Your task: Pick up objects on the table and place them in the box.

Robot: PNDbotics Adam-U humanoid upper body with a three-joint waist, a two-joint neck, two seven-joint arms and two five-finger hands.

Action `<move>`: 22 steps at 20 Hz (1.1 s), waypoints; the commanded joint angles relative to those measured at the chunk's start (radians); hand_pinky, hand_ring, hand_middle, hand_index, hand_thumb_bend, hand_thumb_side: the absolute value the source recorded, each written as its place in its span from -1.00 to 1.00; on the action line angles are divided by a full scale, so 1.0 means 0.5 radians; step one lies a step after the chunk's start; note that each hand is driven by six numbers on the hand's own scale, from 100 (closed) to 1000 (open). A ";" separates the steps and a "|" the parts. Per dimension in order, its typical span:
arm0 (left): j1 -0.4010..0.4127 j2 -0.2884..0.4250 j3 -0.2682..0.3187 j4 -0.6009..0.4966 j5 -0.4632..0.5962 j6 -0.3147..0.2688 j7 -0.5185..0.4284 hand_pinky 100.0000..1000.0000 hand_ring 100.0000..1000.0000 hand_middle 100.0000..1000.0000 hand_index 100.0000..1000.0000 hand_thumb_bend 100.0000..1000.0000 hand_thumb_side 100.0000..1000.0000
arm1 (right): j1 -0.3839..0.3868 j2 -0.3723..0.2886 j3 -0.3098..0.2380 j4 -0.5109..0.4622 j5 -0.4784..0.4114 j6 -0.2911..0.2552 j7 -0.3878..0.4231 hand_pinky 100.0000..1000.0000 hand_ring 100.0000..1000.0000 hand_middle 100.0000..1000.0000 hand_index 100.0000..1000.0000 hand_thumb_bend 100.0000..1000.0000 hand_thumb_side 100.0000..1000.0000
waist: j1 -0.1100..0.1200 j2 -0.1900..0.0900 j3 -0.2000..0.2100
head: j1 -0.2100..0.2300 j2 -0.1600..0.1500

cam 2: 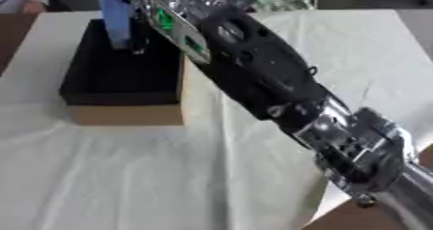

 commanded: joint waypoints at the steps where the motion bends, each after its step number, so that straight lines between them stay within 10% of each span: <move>1: -0.021 0.018 0.004 -0.037 0.004 -0.005 -0.009 0.91 0.24 0.21 0.64 -1.00 -0.14 | -0.045 -0.004 0.007 0.012 -0.004 0.249 0.327 0.87 0.98 0.92 1.00 -0.41 -0.86 | 0.009 -0.033 0.003 | -0.005 -0.019; 6: -0.022 0.019 0.006 -0.037 0.004 -0.008 -0.008 0.91 0.24 0.21 0.64 -1.00 -0.14 | -0.049 0.003 0.009 0.052 0.070 0.120 0.327 0.96 1.00 1.00 1.00 -0.27 -0.42 | 0.009 -0.035 0.004 | -0.006 -0.021; 22: -0.021 0.022 0.011 -0.037 0.002 -0.009 0.001 0.91 0.24 0.21 0.64 -1.00 -0.15 | -0.063 -0.044 -0.096 -0.064 0.119 0.056 0.327 0.92 1.00 1.00 1.00 -0.58 -0.58 | 0.012 -0.045 -0.007 | 0.003 -0.024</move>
